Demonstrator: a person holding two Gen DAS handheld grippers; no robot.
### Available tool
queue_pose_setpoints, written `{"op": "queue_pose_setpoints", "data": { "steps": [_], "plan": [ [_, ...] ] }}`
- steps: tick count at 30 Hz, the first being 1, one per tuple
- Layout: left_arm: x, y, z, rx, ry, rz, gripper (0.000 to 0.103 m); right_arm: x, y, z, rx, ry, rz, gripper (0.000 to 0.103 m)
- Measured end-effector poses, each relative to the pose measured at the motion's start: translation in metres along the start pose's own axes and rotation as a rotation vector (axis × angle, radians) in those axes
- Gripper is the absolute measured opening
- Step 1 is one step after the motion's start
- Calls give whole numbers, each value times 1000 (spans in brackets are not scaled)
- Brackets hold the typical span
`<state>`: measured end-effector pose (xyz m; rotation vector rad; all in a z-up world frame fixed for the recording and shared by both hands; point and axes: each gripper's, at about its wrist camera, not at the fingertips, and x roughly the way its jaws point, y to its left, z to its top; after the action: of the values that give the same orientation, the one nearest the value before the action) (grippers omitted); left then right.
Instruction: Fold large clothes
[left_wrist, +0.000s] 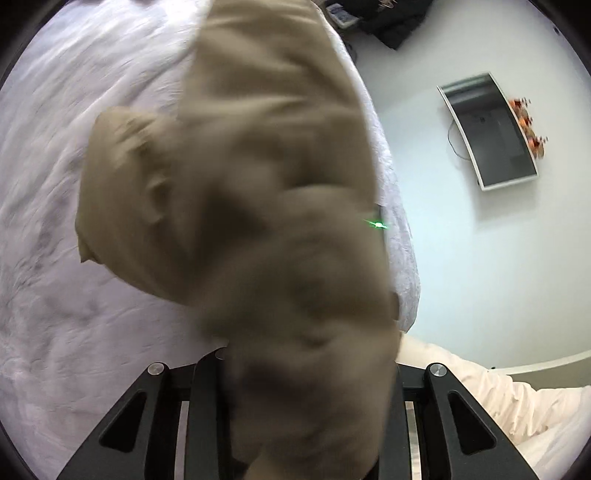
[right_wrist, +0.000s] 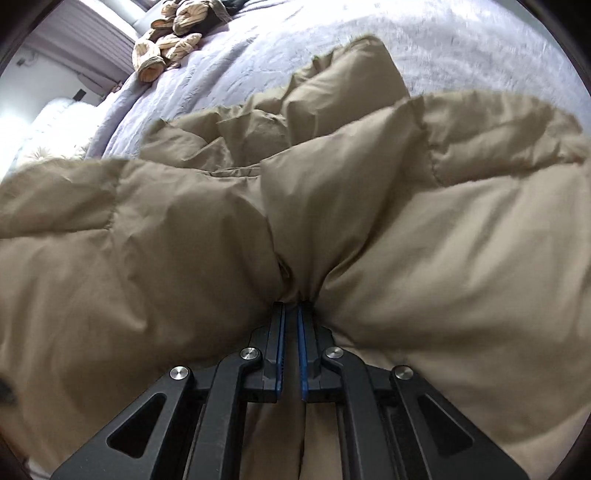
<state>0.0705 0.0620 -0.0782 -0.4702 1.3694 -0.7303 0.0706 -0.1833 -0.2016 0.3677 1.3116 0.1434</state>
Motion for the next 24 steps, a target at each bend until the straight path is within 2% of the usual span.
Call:
{"op": "queue_pose_setpoints", "data": {
  "steps": [4,7,10,13,15,18,19,20,23,24],
  "plan": [
    [28,-53,1,42,9,83,32,10,-20,2,73,45,97,2],
    [52,-88,2,78,5,174,32,15,-32,2,117,73,162,0],
    [63,-107,-1,83,10,209,32,14,-44,6,165,127,231,0],
    [75,-120,-2,92,30,258,32,-10,-56,10,165,147,260,1],
    [83,-128,-7,112,41,296,32,-43,-69,9,136,107,276,5],
    [112,-143,-6,161,63,326,37,-85,-103,-1,153,46,262,5],
    [111,-133,1,172,74,322,46,-93,-116,-4,173,35,260,5],
    [123,-139,1,193,92,303,59,-102,-128,-9,196,25,254,5],
    [154,-152,4,237,127,254,75,-127,-169,-31,263,-3,216,5],
    [165,-156,5,252,143,223,77,-134,-180,-38,285,-10,205,5]
  ]
}}
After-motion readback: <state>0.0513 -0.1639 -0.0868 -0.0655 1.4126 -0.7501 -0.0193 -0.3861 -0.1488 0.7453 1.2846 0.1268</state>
